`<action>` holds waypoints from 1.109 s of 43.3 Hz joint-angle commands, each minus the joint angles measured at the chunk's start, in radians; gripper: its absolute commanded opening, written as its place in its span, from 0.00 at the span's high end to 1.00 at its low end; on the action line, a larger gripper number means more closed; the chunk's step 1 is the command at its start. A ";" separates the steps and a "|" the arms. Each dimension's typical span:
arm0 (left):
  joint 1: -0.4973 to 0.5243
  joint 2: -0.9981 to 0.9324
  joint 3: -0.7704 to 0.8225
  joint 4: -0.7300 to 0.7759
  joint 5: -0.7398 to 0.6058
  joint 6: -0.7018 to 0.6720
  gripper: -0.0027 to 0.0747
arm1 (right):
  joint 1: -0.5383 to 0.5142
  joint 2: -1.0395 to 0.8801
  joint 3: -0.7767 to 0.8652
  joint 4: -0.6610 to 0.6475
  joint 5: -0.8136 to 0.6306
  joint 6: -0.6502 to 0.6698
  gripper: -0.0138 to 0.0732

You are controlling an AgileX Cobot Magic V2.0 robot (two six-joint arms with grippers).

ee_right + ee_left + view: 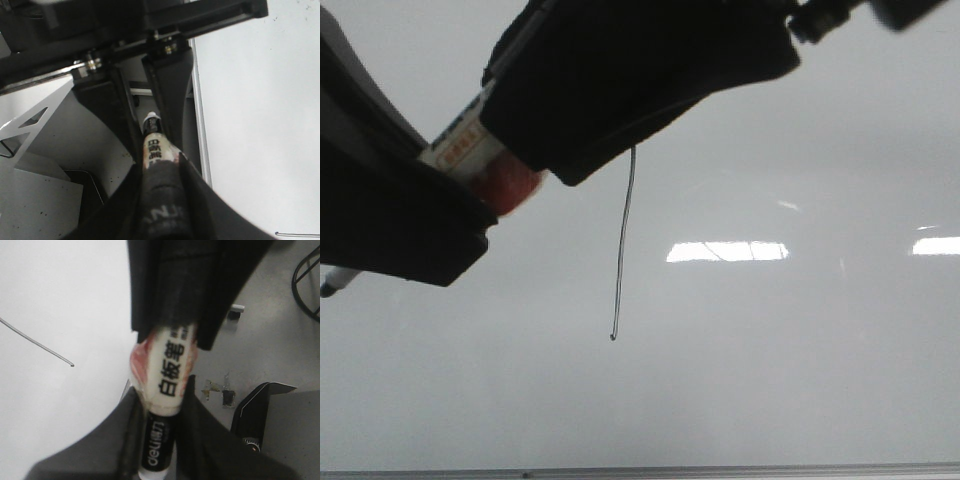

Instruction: Write number 7 on whiteboard

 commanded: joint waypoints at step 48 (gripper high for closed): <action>0.978 0.189 -0.033 -0.076 -0.184 -0.244 0.99 | -0.689 -0.789 0.475 0.079 -0.235 0.391 0.16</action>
